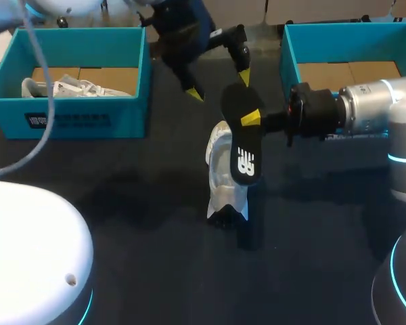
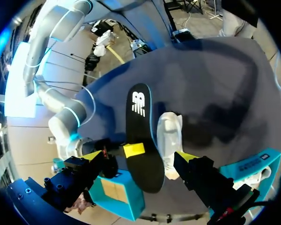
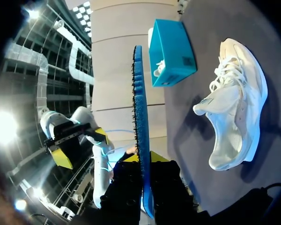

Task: Take the shoe out of the shoebox, open the shoe tongue, remove and reinsert the insole, then place the shoe into the shoebox

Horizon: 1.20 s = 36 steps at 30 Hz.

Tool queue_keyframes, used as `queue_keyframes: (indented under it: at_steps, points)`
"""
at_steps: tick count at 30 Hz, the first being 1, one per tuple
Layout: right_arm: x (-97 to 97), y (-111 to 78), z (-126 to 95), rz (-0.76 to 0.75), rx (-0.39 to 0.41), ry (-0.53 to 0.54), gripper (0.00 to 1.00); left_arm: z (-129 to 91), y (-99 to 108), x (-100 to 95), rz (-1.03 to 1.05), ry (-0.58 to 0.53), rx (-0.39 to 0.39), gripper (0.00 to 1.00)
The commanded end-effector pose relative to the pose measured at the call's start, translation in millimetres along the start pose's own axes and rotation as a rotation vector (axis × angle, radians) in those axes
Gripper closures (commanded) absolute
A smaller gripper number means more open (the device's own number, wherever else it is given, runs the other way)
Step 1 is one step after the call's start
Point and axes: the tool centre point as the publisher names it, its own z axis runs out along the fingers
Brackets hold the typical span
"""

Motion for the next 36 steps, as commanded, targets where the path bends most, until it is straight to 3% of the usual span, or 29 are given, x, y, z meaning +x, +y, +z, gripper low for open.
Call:
queue_keyframes:
  at_steps: [1, 9, 36]
  points:
    - [1.5, -0.3, 2, 0.000, -0.012, -0.008, 1.00, -4, 8, -7.9, -0.013, 0.295, -0.005, 0.00]
    - [2.6, 6.0, 4, -0.003, -0.006, -0.009, 1.00, -1, 24, -17.8, -0.077, 0.340, -0.036, 0.00]
    - [6.6, 7.8, 6, -0.012, -0.008, -0.007, 1.00, -1, 27, -31.5, -0.086, 0.325, -0.056, 0.00]
